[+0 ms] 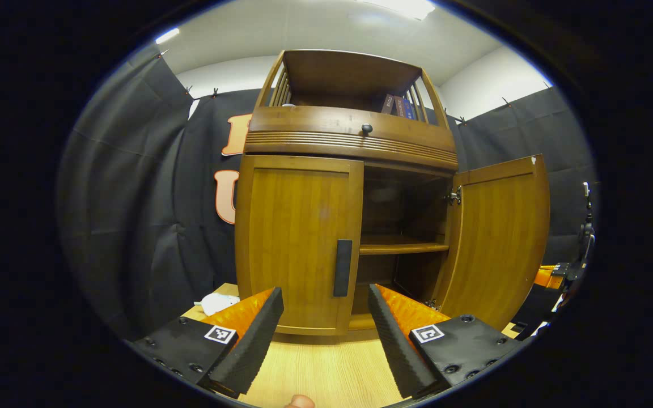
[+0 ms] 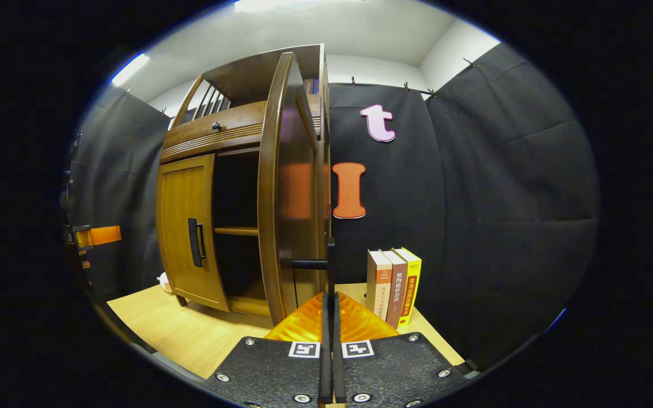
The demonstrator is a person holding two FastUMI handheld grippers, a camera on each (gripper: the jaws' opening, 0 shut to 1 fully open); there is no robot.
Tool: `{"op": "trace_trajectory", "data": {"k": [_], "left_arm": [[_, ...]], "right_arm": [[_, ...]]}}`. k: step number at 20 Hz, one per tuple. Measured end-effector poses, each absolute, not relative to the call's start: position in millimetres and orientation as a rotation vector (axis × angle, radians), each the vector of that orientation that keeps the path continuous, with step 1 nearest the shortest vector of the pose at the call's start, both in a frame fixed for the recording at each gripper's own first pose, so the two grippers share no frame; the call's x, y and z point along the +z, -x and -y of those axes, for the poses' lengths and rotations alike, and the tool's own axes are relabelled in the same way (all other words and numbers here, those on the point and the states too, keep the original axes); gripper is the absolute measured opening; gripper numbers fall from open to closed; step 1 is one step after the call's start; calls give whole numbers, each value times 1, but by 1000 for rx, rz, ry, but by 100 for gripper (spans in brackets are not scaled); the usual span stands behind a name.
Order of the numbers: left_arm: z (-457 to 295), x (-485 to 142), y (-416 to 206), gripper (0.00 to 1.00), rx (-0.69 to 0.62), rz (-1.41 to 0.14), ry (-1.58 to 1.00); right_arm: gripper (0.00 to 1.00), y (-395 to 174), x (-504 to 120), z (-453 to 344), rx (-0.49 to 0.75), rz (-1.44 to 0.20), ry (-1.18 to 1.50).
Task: Open the right door of the double-door shoe cabinet with the right hand, and open the left door with the left hand.
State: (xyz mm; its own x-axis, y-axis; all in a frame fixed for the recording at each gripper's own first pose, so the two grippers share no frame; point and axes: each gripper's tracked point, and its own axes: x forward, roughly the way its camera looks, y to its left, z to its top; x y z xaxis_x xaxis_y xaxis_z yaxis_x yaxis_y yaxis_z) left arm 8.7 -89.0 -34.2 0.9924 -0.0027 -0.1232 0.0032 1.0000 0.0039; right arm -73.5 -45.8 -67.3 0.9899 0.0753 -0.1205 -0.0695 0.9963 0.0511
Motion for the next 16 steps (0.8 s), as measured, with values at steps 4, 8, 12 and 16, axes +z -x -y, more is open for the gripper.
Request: {"op": "trace_trajectory", "data": {"k": [4,8,12,16], "left_arm": [[104,-46,-38,93,-16,-144,7],[109,-58,-66,93,-15,-163,8],[114,-67,-98,97,-25,-153,9],[120,-85,-132,93,-33,-175,-7]], "right_arm": [[0,69,-69,59,83,-120,-60],[5,71,-71,61,98,-115,-61],[8,84,-69,70,86,-98,-63],[14,97,-65,92,21,-77,-54]]}}
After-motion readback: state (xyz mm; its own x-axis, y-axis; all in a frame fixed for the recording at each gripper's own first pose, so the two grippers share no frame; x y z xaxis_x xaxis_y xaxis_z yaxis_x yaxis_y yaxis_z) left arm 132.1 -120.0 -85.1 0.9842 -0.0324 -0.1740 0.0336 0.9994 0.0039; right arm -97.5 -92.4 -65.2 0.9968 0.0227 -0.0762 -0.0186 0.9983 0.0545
